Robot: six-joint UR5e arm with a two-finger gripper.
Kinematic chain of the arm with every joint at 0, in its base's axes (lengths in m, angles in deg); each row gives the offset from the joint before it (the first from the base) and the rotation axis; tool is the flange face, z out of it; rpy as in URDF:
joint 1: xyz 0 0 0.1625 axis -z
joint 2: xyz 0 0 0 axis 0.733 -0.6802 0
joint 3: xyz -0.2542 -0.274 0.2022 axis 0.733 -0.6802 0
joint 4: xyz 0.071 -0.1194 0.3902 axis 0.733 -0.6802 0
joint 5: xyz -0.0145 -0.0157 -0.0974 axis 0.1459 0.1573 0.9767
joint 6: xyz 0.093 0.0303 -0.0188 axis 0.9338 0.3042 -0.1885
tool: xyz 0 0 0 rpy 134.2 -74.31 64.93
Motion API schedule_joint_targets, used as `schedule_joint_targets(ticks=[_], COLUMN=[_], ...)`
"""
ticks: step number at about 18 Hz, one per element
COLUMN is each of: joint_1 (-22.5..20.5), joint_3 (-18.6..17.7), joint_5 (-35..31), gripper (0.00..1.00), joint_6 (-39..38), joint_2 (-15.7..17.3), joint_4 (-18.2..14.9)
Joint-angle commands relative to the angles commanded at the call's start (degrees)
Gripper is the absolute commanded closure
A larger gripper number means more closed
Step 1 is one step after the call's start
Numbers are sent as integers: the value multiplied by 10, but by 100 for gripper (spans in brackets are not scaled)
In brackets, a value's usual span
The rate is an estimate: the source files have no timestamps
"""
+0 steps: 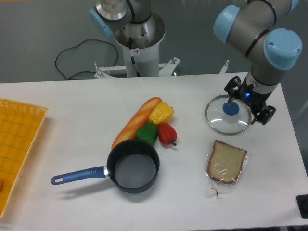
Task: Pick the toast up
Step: 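Lift the gripper off the glass lid and move toward the bagged toast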
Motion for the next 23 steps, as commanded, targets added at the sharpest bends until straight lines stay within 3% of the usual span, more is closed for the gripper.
schedule_joint_targets(ticks=[7, 13, 20, 23], joint_1=[15, 33, 57, 76], joint_3=[-3, -16, -18, -25], joint_5=[-1, -2, -11, -10], gripper=[0, 0, 0, 0], joint_6=[-29, -127, -163, -212], joint_2=[-2, -3, -13, -23], joint_4=[4, 7, 26, 60])
